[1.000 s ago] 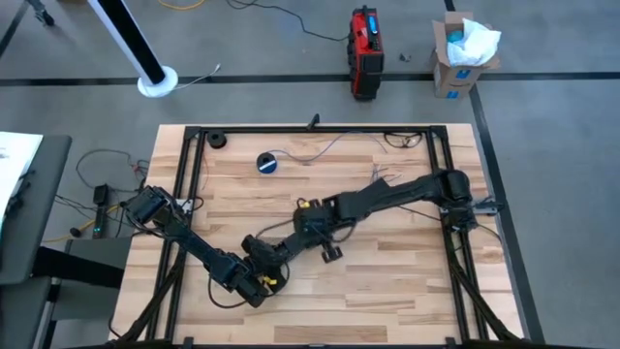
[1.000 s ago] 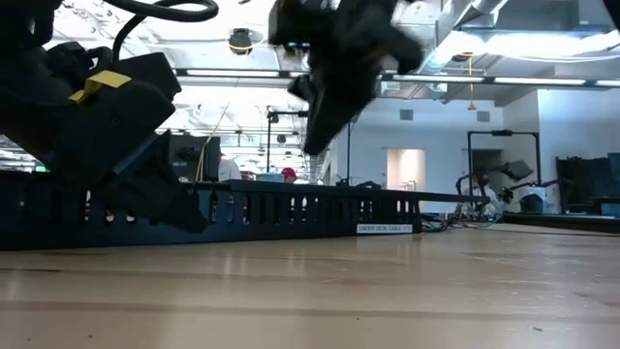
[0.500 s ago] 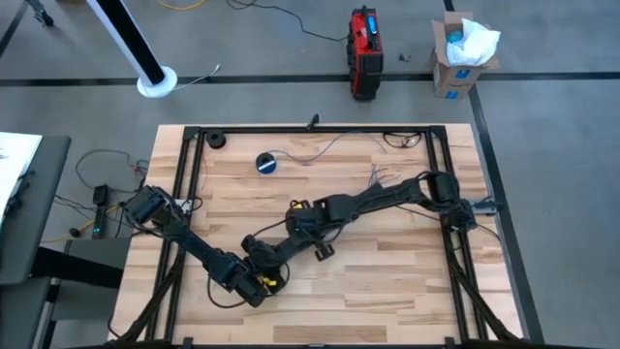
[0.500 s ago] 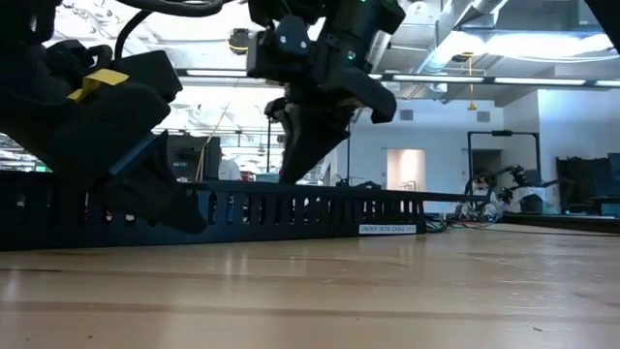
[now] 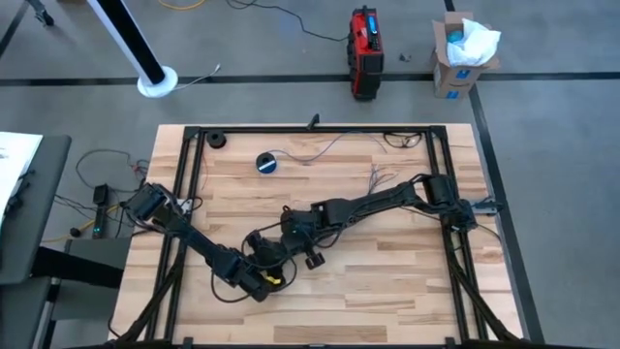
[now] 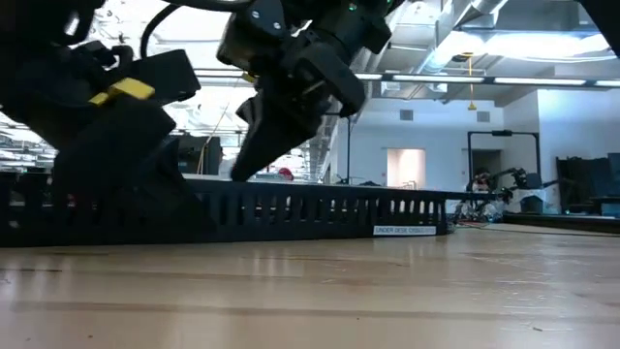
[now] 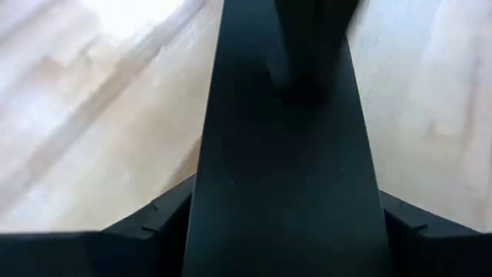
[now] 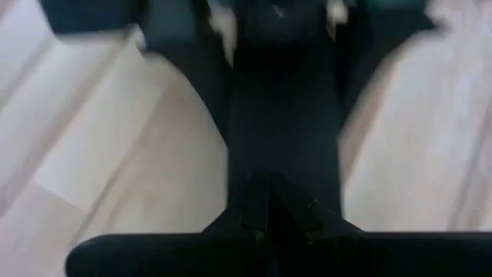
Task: Ziptie cables
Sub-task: Close the black cable duct with the black cable duct cover
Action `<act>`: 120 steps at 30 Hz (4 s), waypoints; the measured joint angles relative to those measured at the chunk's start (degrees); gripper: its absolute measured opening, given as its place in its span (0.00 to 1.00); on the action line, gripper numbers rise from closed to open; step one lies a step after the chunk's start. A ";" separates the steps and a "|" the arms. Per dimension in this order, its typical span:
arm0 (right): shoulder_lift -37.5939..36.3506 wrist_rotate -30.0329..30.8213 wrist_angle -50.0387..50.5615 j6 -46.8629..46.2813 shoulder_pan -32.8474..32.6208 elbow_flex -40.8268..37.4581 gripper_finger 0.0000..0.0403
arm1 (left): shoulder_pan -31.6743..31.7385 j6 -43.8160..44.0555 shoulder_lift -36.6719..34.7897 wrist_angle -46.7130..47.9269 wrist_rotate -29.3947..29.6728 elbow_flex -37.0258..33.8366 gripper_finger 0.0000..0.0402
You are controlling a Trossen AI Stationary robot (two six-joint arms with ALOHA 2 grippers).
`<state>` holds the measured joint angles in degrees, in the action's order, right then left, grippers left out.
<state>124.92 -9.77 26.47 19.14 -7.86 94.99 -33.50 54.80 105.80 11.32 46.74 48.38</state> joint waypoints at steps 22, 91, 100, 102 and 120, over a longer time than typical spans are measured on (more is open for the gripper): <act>-16.88 5.95 13.04 -1.47 6.23 0.06 0.00 | 10.78 -40.23 -1.46 -6.45 -24.86 -0.17 0.60; -31.28 26.67 36.08 -22.41 -14.73 0.15 0.00 | 21.58 -15.22 -1.70 -38.61 -29.83 -5.64 0.60; -31.28 27.92 36.01 -23.03 -15.55 0.15 0.00 | 21.58 -17.42 -1.66 -38.16 -30.37 -5.64 0.60; -31.28 27.98 35.98 -23.30 -15.80 0.15 0.00 | 21.82 -16.21 -1.66 -38.27 -29.99 -5.51 0.60; -30.95 27.98 34.69 -23.76 -16.12 0.17 0.00 | 22.65 -30.13 -1.55 -32.92 -30.10 -4.98 0.61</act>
<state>93.97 18.22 61.16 -4.61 -23.99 95.15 -10.85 24.68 104.25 -21.61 16.64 43.40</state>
